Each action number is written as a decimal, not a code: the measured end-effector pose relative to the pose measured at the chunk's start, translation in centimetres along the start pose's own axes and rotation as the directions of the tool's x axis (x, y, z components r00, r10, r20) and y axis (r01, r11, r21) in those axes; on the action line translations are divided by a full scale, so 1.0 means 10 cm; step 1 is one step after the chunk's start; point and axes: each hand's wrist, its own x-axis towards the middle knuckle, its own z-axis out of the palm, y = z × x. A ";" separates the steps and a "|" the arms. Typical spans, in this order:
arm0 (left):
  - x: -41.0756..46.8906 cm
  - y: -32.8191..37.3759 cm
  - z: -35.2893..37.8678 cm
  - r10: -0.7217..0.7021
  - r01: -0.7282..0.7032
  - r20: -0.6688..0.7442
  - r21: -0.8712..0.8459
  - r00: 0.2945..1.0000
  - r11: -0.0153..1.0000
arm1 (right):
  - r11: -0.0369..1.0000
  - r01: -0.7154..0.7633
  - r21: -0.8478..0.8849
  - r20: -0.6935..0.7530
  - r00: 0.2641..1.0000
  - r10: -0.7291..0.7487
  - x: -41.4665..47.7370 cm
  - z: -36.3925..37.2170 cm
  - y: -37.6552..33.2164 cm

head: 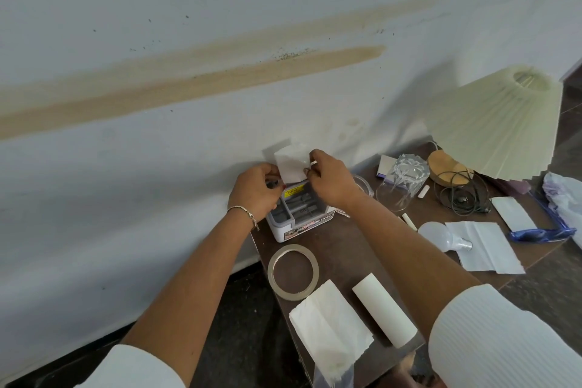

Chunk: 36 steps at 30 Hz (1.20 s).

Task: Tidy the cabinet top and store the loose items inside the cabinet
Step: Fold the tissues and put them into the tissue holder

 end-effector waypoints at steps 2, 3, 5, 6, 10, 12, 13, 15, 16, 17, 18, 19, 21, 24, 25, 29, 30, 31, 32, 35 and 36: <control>0.00 -0.01 0.00 0.001 -0.001 -0.010 0.018 1.000 1.000 | 0.999 0.022 -0.048 0.006 1.000 -0.022 0.01 0.00 0.00; 0.00 -0.02 0.01 0.002 -0.002 -0.018 0.020 1.000 1.000 | 0.997 0.030 -0.069 0.008 1.000 -0.029 0.02 0.01 0.00; -0.02 -0.01 0.01 0.005 -0.004 -0.042 0.025 0.999 1.000 | 0.993 0.043 -0.106 0.010 0.999 -0.042 0.03 0.02 0.01; -0.03 -0.01 0.01 0.009 -0.007 -0.057 0.030 0.998 1.000 | 0.991 0.048 -0.124 0.011 0.999 -0.047 0.04 0.03 0.01; -0.08 0.04 -0.01 0.039 -0.032 -0.122 0.058 0.992 0.998 | 0.990 0.050 -0.135 -0.017 0.998 -0.052 0.01 0.04 0.03; -0.09 0.05 -0.02 0.053 -0.038 -0.140 0.110 0.989 0.993 | 0.994 0.045 -0.103 -0.056 0.997 -0.051 -0.01 0.04 0.03; -0.09 0.06 -0.02 0.072 -0.049 -0.150 0.151 0.986 0.987 | 0.995 0.040 -0.091 -0.072 0.996 -0.046 -0.02 0.04 0.02; -0.09 0.07 -0.02 0.121 -0.080 -0.186 0.216 0.975 0.973 | 0.993 0.028 -0.114 -0.078 0.996 -0.036 -0.02 0.03 0.01; -0.09 0.08 -0.01 0.143 -0.092 -0.216 0.229 0.966 0.969 | 0.989 0.020 -0.147 -0.074 0.997 -0.031 -0.02 0.02 0.01; -0.10 0.08 -0.01 0.161 -0.102 -0.250 0.233 0.955 0.967 | 0.983 0.014 -0.185 -0.074 0.997 -0.028 -0.02 0.02 0.01; -0.11 0.08 0.00 0.180 -0.114 -0.285 0.234 0.942 0.966 | 0.976 0.012 -0.218 -0.078 0.997 -0.029 -0.01 0.02 0.01; -0.12 0.08 0.00 0.201 -0.128 -0.314 0.238 0.928 0.963 | 0.971 0.011 -0.238 -0.084 0.996 -0.032 -0.01 0.02 0.02; -0.13 0.07 0.01 0.249 -0.159 -0.347 0.266 0.904 0.951 | 0.974 0.011 -0.226 -0.096 0.995 -0.033 -0.02 0.02 0.02; -0.12 0.09 0.02 0.312 -0.197 -0.364 0.320 0.877 0.927 | 0.983 0.024 -0.185 -0.126 0.991 -0.048 -0.03 0.01 0.02; -0.11 0.10 0.02 0.324 -0.204 -0.371 0.326 0.870 0.923 | 0.982 0.031 -0.185 -0.139 0.989 -0.057 -0.02 0.01 0.03; -0.11 0.10 0.04 0.329 -0.202 -0.329 0.366 0.885 0.908 | 0.970 0.028 -0.240 -0.121 0.991 -0.058 -0.02 0.03 0.06; -0.11 0.09 0.04 0.326 -0.198 -0.318 0.375 0.890 0.906 | 0.969 0.022 -0.246 -0.113 0.992 -0.051 -0.03 0.04 0.07; -0.11 0.08 0.05 0.326 -0.196 -0.316 0.379 0.891 0.904 | 0.971 0.020 -0.240 -0.113 0.992 -0.049 -0.03 0.06 0.08; -0.12 0.07 0.05 0.327 -0.195 -0.319 0.383 0.889 0.903 | 0.974 0.024 -0.224 -0.122 0.991 -0.053 -0.03 0.07 0.08; -0.12 0.05 0.05 0.306 -0.177 -0.298 0.391 0.904 0.903 | 0.977 0.040 -0.208 -0.158 0.985 -0.073 -0.03 0.09 0.07; -0.11 0.03 0.05 0.295 -0.173 -0.272 0.395 0.916 0.902 | 0.975 0.034 -0.220 -0.160 0.985 -0.071 -0.03 0.09 0.08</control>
